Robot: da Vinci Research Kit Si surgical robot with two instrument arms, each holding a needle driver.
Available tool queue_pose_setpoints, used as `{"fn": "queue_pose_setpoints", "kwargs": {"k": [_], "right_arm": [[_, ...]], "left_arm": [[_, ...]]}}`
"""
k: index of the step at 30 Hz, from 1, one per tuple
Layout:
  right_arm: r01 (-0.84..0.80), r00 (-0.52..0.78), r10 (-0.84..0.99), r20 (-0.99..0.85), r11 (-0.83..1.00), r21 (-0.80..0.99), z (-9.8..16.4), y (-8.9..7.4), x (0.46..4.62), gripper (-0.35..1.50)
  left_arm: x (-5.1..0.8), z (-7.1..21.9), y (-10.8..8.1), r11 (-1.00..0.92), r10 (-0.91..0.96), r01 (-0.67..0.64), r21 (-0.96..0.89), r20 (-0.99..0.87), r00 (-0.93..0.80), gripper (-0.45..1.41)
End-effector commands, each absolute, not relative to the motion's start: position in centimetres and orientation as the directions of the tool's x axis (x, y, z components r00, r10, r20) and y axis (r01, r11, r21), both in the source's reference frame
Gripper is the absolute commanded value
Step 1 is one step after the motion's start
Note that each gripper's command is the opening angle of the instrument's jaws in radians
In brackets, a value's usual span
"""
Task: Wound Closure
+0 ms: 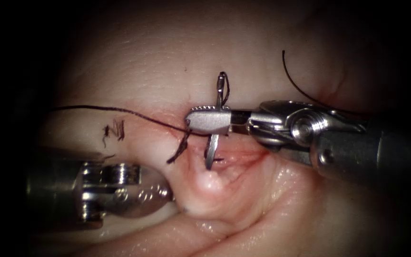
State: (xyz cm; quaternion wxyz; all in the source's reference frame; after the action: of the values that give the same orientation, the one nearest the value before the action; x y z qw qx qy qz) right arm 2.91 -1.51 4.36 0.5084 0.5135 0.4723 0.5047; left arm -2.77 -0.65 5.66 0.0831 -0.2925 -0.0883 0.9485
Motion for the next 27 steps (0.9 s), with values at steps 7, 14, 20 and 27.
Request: {"fn": "queue_pose_setpoints", "kwargs": {"k": [7,14,20,27], "right_arm": [[-0.005,0.038,0.998,0.05,-0.05,0.999,4.33,-1.56,2.99,-0.35],[0.01,0.04,0.998,0.047,-0.048,0.999,4.25,-1.63,3.04,-0.35],[0.053,-0.06,0.996,-0.058,0.062,0.997,4.31,-1.35,2.85,0.37],[0.024,-0.183,0.963,-0.199,0.207,0.978,4.47,-0.96,2.51,1.38]], "left_arm": [[-2.81,5.71,-0.64,-0.971,0.207,-0.105,-0.214,-0.541,-0.815,-0.43],[-2.81,5.71,-0.64,-0.971,0.207,-0.105,-0.214,-0.541,-0.815,-0.43],[-2.79,5.62,-0.69,-0.97,0.212,-0.108,-0.219,-0.538,-0.816,-0.43],[-2.82,5.27,-0.74,-0.982,0.161,-0.068,-0.174,-0.603,-0.781,-0.32]]}}
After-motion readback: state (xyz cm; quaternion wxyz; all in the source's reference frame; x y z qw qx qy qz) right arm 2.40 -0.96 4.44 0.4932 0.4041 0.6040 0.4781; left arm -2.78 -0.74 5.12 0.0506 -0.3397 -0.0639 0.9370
